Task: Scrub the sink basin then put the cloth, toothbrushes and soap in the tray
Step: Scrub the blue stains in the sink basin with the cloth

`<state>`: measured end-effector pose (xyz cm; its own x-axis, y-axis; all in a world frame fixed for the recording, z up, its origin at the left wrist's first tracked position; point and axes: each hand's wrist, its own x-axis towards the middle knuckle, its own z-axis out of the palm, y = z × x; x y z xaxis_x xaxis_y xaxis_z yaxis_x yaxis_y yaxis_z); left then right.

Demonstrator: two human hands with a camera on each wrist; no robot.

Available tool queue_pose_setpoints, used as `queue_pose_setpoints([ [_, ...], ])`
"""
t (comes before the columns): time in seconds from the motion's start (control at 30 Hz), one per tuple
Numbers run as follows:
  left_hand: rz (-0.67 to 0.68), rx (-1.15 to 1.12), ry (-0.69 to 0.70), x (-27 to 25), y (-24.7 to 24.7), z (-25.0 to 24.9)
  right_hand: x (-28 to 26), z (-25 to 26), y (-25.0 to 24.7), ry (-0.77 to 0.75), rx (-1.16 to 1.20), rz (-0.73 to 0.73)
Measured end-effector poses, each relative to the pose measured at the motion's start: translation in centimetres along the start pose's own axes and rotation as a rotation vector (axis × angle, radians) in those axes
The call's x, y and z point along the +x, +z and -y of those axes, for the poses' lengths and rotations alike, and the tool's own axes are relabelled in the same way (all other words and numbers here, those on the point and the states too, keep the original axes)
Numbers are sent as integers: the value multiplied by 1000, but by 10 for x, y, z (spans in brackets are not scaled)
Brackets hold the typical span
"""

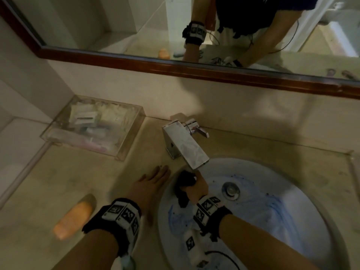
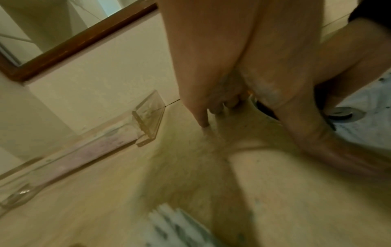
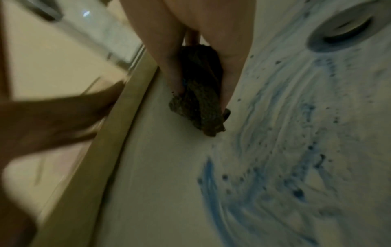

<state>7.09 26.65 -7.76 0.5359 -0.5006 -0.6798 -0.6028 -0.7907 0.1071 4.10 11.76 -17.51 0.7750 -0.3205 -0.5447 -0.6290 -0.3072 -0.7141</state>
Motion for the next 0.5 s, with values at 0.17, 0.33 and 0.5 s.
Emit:
queue_pose_setpoints([
  [0.17, 31, 66, -18, 5, 2, -1, -36, -3, 16, -219, -105, 202],
  [0.33, -16, 48, -10, 6, 3, -2, -66, -23, 0, -410, -408, 618],
  [0.5, -22, 23, -13, 10, 9, 2, -42, -31, -47, -244, -264, 436],
])
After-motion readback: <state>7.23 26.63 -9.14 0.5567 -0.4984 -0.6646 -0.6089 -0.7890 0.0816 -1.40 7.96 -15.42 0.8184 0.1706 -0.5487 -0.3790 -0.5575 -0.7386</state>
